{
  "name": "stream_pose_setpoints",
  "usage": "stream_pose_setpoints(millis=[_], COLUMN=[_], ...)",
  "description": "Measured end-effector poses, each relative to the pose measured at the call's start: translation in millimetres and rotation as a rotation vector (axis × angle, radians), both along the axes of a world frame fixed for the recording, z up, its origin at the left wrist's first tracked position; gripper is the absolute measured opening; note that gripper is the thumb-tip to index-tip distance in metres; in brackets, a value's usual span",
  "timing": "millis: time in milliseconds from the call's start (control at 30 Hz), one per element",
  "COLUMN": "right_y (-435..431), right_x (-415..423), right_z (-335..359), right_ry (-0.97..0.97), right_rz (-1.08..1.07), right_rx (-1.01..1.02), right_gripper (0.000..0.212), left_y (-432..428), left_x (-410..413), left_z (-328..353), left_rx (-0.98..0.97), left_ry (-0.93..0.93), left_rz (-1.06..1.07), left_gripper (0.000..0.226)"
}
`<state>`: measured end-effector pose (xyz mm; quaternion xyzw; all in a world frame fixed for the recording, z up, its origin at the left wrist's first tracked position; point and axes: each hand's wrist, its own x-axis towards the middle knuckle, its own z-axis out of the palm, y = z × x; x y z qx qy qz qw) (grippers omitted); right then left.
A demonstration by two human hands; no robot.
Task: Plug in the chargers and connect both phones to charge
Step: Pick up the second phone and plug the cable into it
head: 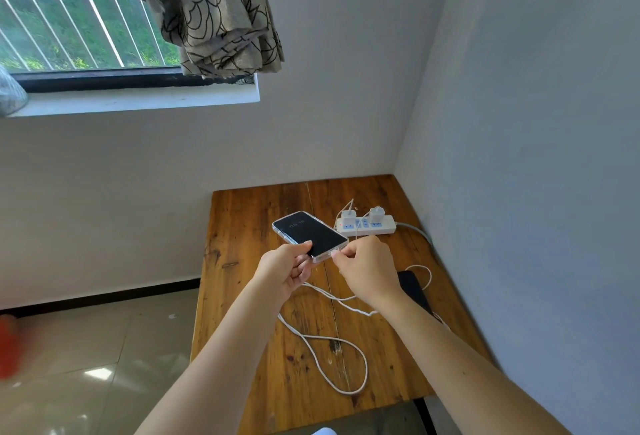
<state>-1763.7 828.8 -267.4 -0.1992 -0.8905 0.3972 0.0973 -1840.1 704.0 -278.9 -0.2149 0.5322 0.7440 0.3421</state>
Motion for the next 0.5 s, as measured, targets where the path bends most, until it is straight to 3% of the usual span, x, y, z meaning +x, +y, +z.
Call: stream_pose_setpoints(millis=[267, 500], right_y=[3, 7], right_x=[0, 5], right_z=[-1, -10], right_ry=[0.017, -0.059], right_rz=[-0.014, 0.030], right_rx=[-0.054, -0.260], right_gripper=[0.021, 0.020], left_y=[-1, -5], left_x=[-5, -7], left_z=[-4, -9], left_rx=[0.043, -0.003], left_ry=[0.000, 0.048], left_rz=[-0.047, -0.096], left_gripper=[0.027, 0.033])
